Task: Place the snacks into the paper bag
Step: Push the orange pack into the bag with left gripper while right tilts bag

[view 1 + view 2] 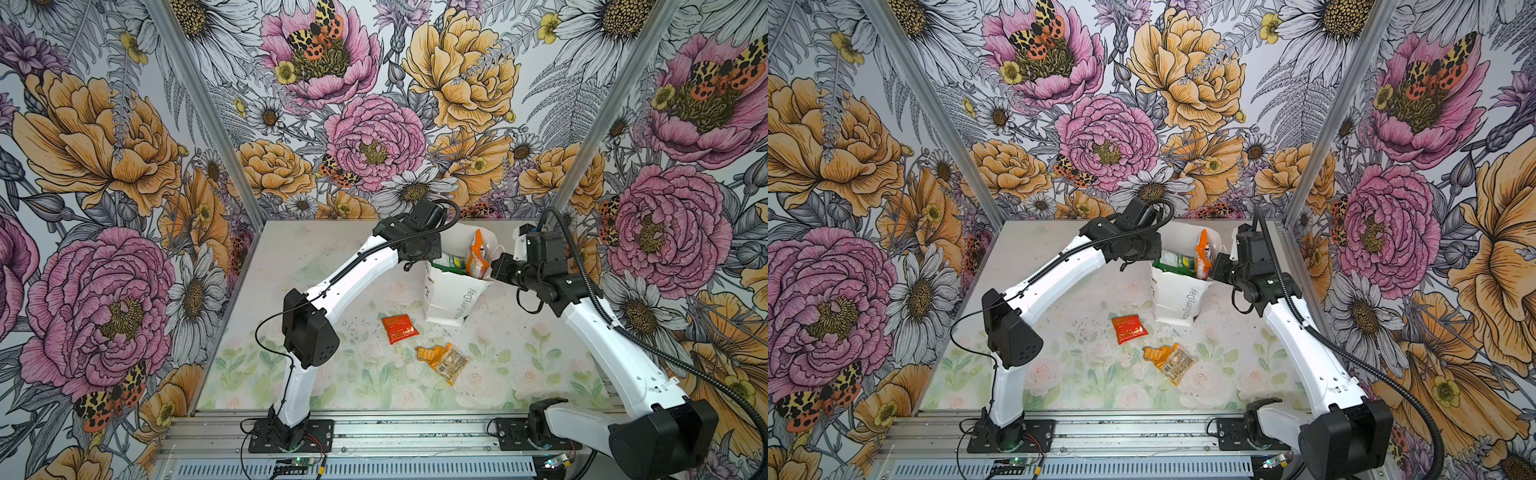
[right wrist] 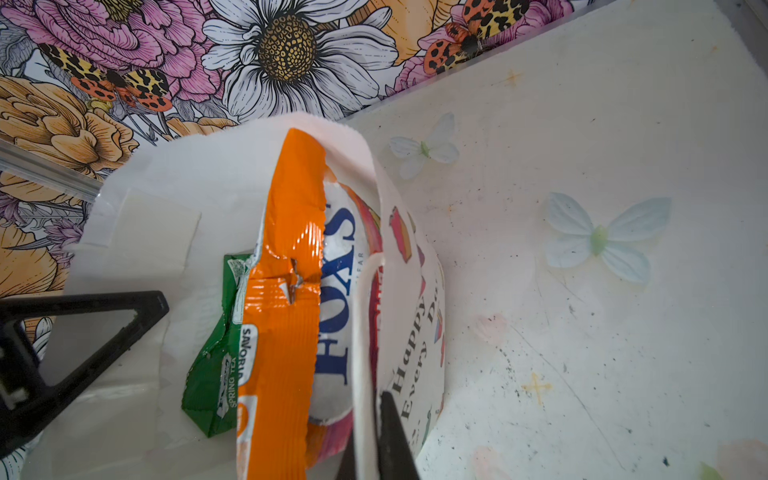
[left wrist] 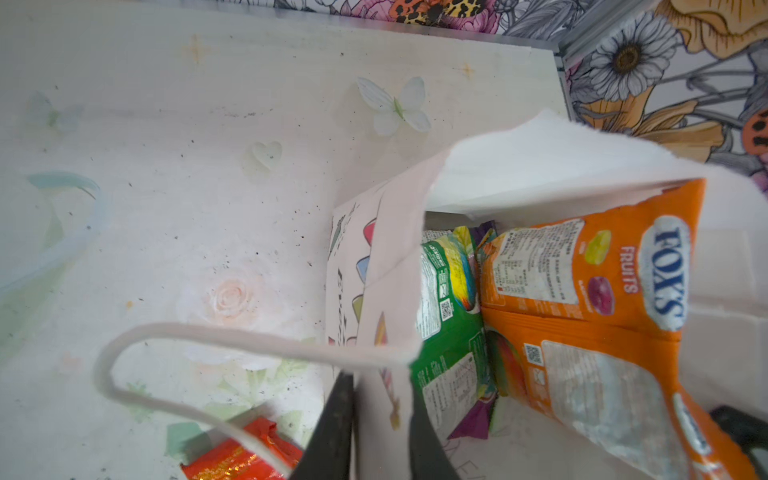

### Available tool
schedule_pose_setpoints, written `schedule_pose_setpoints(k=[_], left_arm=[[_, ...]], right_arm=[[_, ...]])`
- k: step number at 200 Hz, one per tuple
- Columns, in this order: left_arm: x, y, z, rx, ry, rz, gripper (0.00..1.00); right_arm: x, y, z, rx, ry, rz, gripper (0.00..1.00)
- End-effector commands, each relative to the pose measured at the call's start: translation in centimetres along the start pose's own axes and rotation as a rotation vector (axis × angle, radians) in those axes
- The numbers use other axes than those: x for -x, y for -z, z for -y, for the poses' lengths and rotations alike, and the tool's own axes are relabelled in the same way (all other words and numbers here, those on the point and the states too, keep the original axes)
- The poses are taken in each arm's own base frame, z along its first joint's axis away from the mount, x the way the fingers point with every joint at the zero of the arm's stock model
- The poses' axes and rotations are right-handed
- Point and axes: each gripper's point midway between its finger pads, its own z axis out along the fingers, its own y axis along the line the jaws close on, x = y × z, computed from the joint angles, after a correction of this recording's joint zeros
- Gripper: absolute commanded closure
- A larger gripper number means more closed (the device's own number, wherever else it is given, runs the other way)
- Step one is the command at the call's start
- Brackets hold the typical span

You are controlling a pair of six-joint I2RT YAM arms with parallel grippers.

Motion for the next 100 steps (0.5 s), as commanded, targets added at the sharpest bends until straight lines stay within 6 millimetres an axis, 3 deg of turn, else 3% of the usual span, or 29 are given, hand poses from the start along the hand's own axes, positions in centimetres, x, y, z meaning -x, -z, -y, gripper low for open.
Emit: schedule_pose_setpoints(k=[1,33,66,85,100], left_arm=[[2.3,0.6,-0.3,0.018,0.022,0.070,0.95],[5.1,2.2,-0.3,0.009,0.053,0.149,1.00],[8.9,7.7,-0.8,0.058,0.059,0.338,1.00],[9.3,10.2,-0.7,0.064,0.060,0.401,1.00],[8.6,10.4,-0.8,0.056,0.062,0.410,1.00]], right_arm=[[2.1,0.2,-1.6,0.034,0.040,0.032,1.00],[4.7,-0.3,-3.5,0.048,0.057,0.052,1.00],[7.9,2.1,-7.1,0.060,0.135,0.143,1.00],[8.8,3.7,-8.3,0.069,0.154,0.195,1.00],[8.7,4.0,-8.4,0.069,0.153,0.201,1.00]])
